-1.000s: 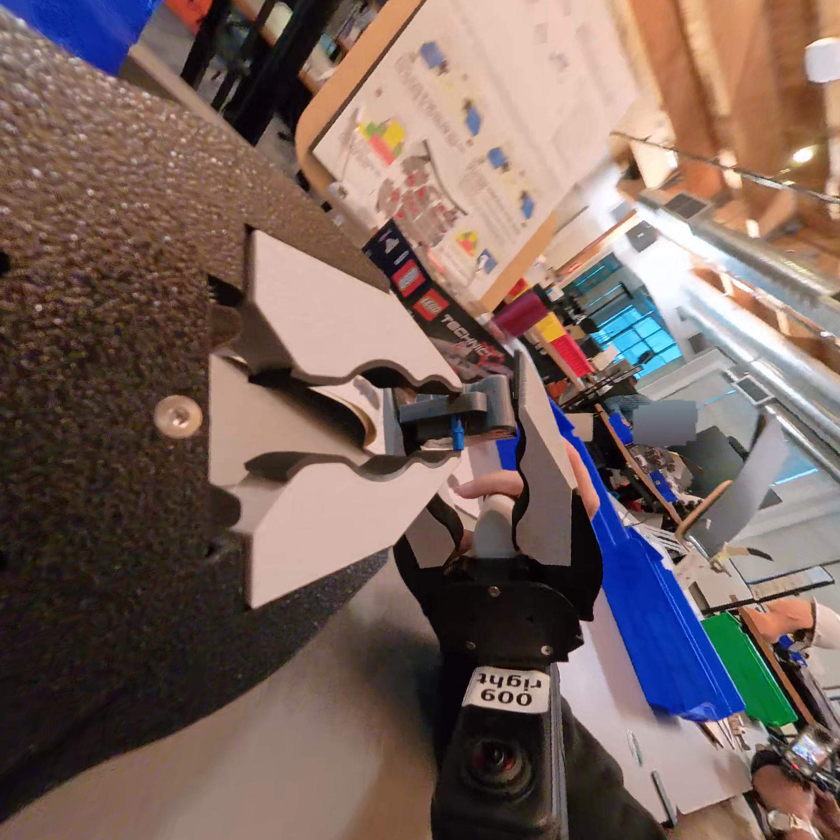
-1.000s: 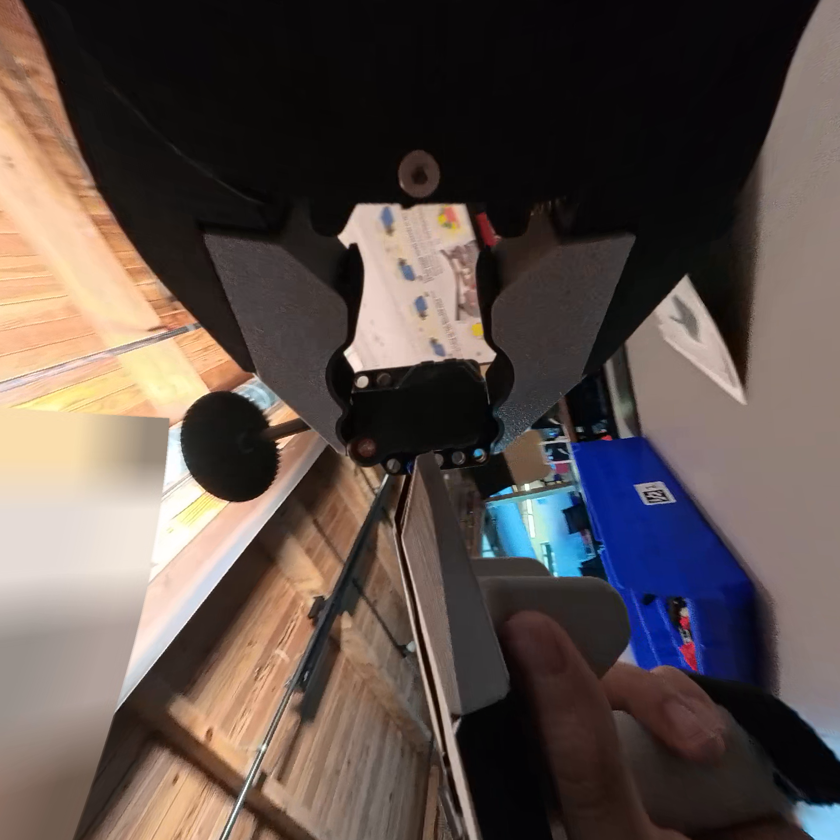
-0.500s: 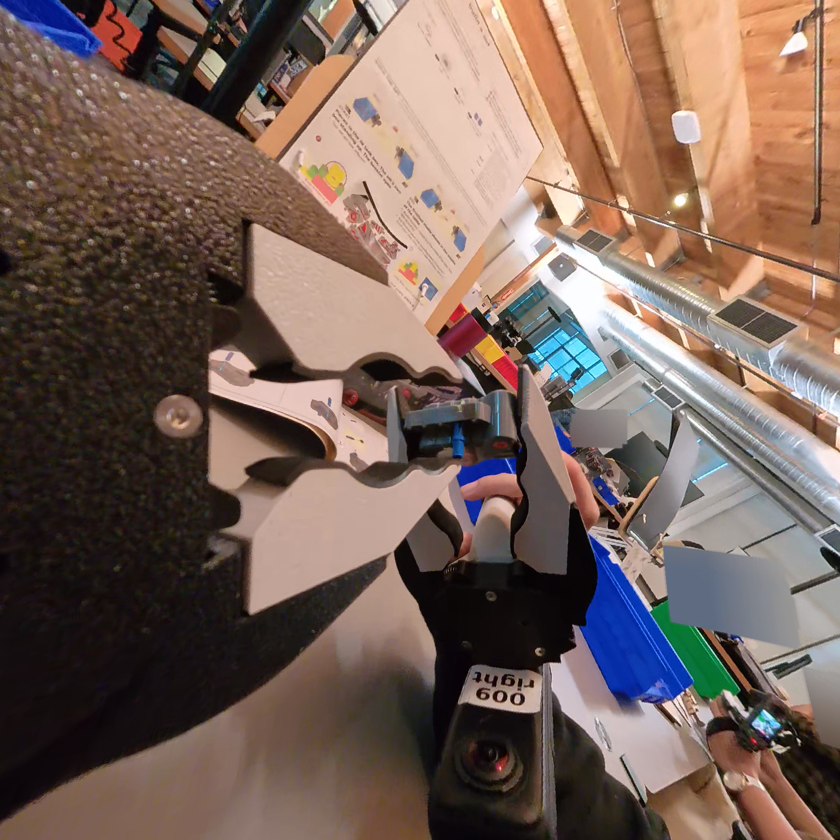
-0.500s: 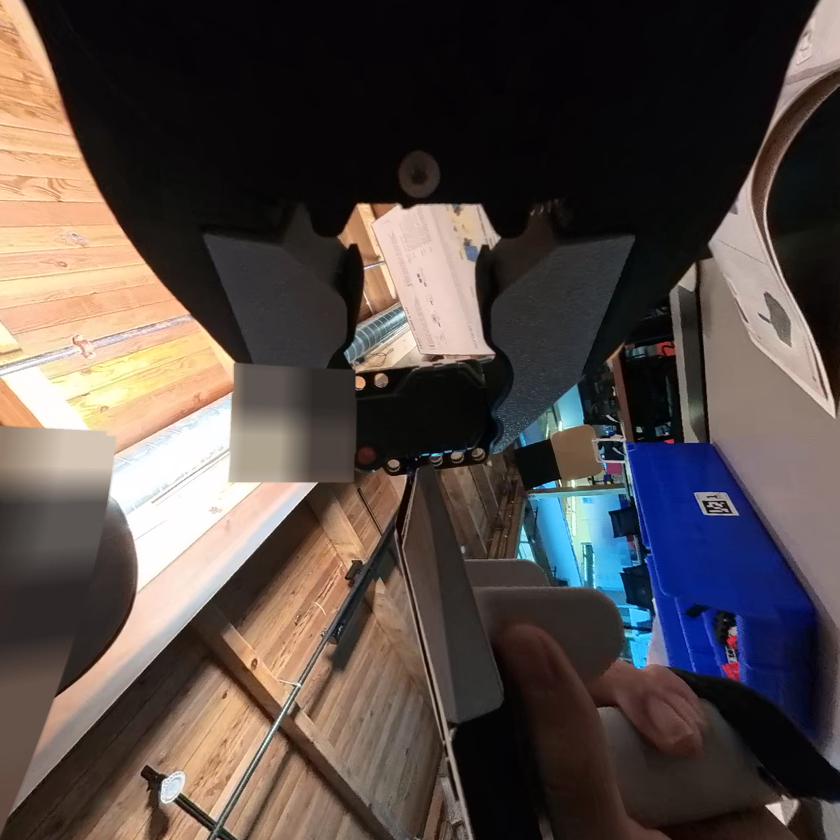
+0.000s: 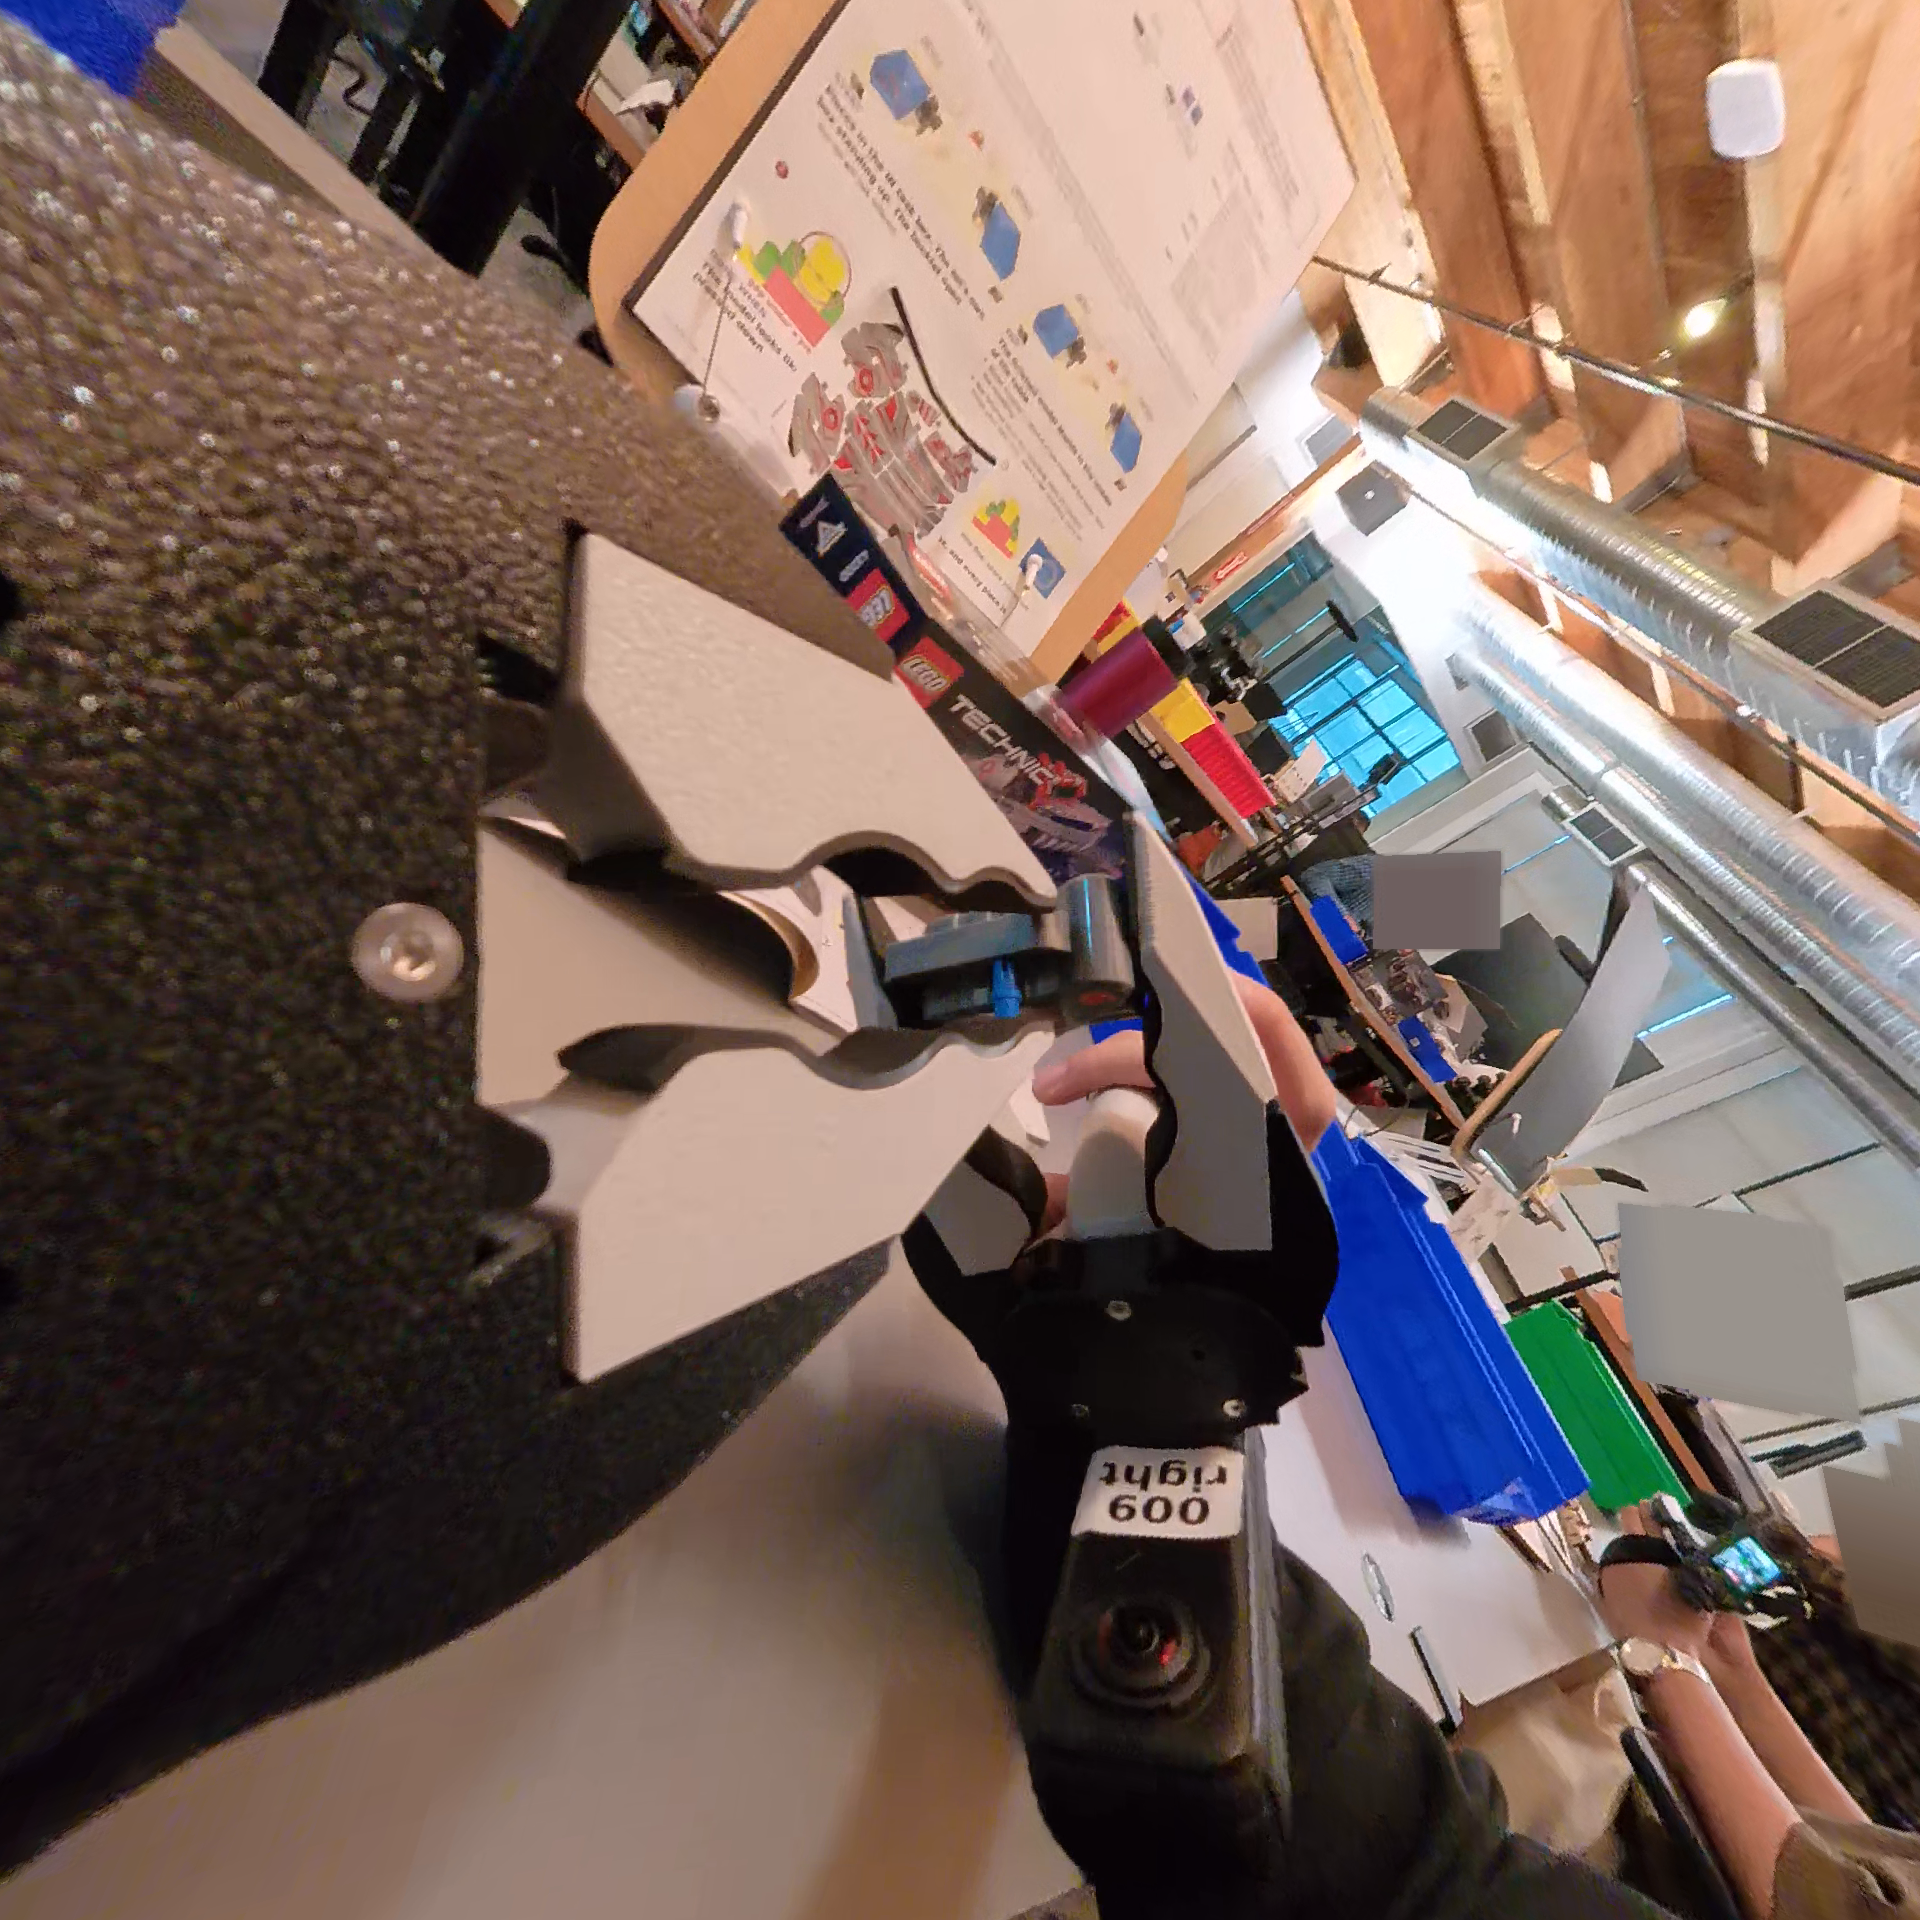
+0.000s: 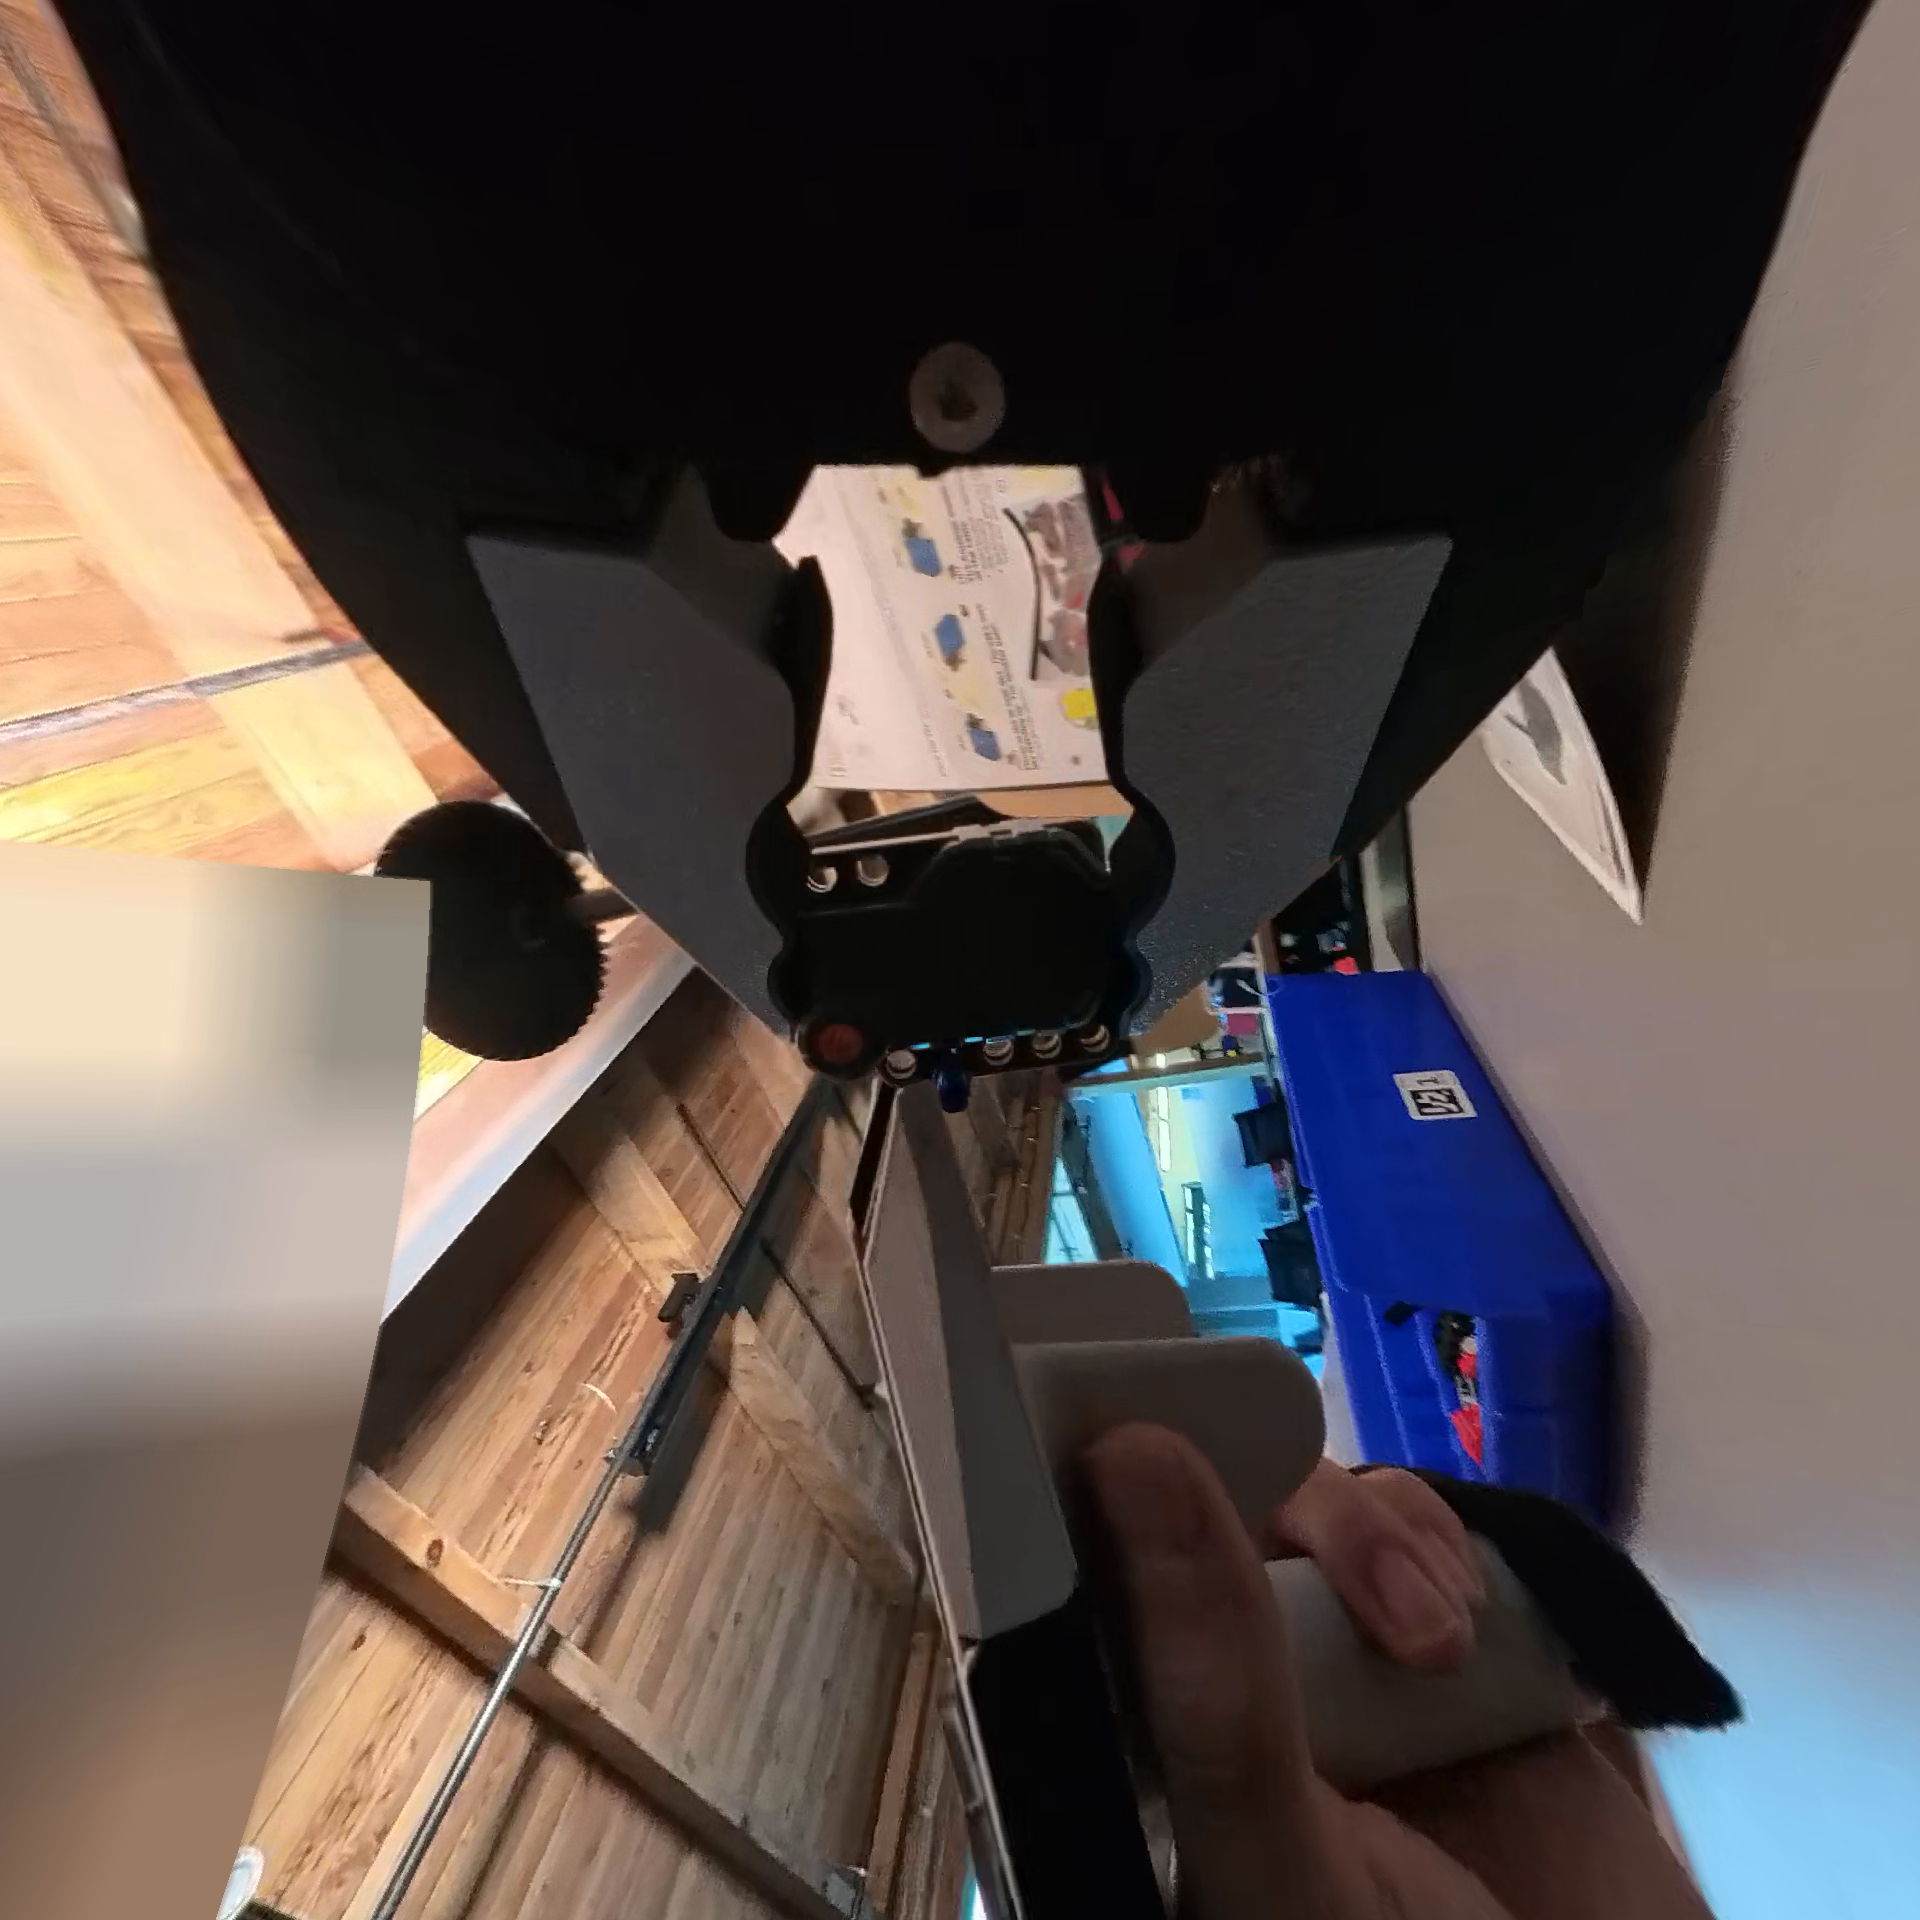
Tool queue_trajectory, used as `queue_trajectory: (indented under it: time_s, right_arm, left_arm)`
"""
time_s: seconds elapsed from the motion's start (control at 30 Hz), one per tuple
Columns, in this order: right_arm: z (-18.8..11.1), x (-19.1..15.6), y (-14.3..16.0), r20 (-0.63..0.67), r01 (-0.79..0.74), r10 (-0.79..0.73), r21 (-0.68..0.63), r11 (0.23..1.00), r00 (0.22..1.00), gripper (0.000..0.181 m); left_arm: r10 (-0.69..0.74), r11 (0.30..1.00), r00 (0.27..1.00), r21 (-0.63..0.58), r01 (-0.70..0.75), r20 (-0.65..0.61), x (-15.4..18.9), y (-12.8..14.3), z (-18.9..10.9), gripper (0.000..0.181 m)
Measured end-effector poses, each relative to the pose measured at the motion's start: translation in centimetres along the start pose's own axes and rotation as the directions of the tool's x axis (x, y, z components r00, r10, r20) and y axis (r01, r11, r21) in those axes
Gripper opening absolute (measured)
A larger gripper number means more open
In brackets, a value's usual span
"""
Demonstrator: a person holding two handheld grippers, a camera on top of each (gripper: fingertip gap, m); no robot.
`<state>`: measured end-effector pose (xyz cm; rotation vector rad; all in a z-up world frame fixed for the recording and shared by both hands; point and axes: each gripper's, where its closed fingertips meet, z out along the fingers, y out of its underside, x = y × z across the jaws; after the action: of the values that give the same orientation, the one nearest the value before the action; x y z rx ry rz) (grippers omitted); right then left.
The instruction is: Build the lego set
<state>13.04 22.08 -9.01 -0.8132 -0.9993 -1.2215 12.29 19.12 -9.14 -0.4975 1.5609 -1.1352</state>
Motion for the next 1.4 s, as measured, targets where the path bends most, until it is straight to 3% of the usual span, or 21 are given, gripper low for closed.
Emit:
queue_trajectory:
  time_s: [0.03, 0.53, 0.7, 0.77, 0.83, 0.9, 1.0, 1.03, 1.27, 1.4]
  right_arm:
    - [0.0, -0.3, 0.1, 0.015, -0.019, 0.019, 0.0, 1.0, 1.0, 0.055]
    - [0.1, -3.0, -0.1, 0.169, -0.148, 0.142, 0.028, 0.989, 0.975, 0.055]
    - [0.1, -3.8, 0.2, 0.205, -0.175, 0.169, 0.011, 0.985, 0.964, 0.055]
    - [0.1, -4.0, 0.2, 0.217, -0.207, 0.201, 0.006, 0.978, 0.955, 0.055]
    - [0.3, -4.2, 0.2, 0.228, -0.238, 0.233, -0.005, 0.971, 0.945, 0.055]
    - [0.4, -4.6, 0.3, 0.24, -0.257, 0.254, -0.019, 0.966, 0.937, 0.055]
    - [0.4, -5.1, 1.2, 0.242, -0.262, 0.268, -0.06, 0.963, 0.932, 0.055]
    - [0.4, -5.0, 1.3, 0.237, -0.265, 0.271, -0.059, 0.962, 0.933, 0.055]
    - [0.4, -4.9, 1.5, 0.223, -0.243, 0.254, -0.074, 0.967, 0.941, 0.055]
    - [0.4, -5.1, 1.7, 0.232, -0.243, 0.256, -0.083, 0.967, 0.939, 0.056]
  left_arm:
    - [-0.018, 1.0, 1.0, -0.01, 0.018, -0.009, 0.0, 0.3, 0.0, 0.017]
    - [-0.251, 0.966, 0.958, -0.105, 0.237, -0.139, 0.7, 2.5, -0.3, 0.025]
    - [-0.325, 0.941, 0.938, -0.145, 0.307, -0.122, 0.4, 3.3, -0.3, 0.02]
    - [-0.38, 0.919, 0.921, -0.151, 0.365, -0.088, -0.2, 3.7, -0.2, 0.005]
    - [-0.427, 0.9, 0.899, -0.146, 0.411, -0.098, -0.3, 3.8, -0.4, 0.005]
    - [-0.432, 0.897, 0.895, -0.157, 0.413, -0.115, -0.1, 4.0, -0.5, 0.006]
    - [-0.432, 0.897, 0.89, -0.168, 0.408, -0.148, 0.6, 4.0, -0.3, 0.037]
    - [-0.427, 0.899, 0.893, -0.172, 0.402, -0.146, 0.7, 3.9, -0.1, 0.039]
    - [-0.404, 0.903, 0.913, -0.183, 0.389, -0.056, -0.2, 4.4, 0.2, 0.022]
    - [-0.387, 0.91, 0.919, -0.191, 0.368, -0.076, 0.2, 4.5, 0.3, 0.032]
